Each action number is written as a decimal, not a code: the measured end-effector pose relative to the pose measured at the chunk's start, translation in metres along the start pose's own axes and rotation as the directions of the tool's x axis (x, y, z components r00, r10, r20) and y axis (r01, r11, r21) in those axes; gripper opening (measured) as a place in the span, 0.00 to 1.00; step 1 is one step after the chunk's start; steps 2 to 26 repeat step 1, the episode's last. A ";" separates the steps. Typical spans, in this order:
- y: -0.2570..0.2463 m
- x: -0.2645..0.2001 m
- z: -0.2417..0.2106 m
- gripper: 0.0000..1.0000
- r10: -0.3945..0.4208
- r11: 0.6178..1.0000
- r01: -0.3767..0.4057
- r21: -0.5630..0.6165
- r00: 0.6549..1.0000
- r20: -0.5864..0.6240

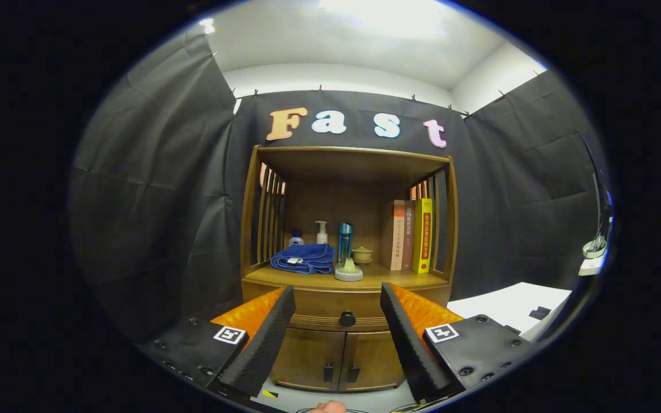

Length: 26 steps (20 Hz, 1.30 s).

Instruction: Pull open the drawer, take out the items inside it, and place them on the countertop above the cabinet.

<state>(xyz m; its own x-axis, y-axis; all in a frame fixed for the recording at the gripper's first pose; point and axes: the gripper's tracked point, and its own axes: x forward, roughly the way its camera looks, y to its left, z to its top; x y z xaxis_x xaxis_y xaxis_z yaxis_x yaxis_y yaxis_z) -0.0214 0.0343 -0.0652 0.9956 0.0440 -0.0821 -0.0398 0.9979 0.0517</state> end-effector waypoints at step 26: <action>0.002 0.000 0.000 0.98 0.004 1.000 -0.004 0.001 1.000 0.001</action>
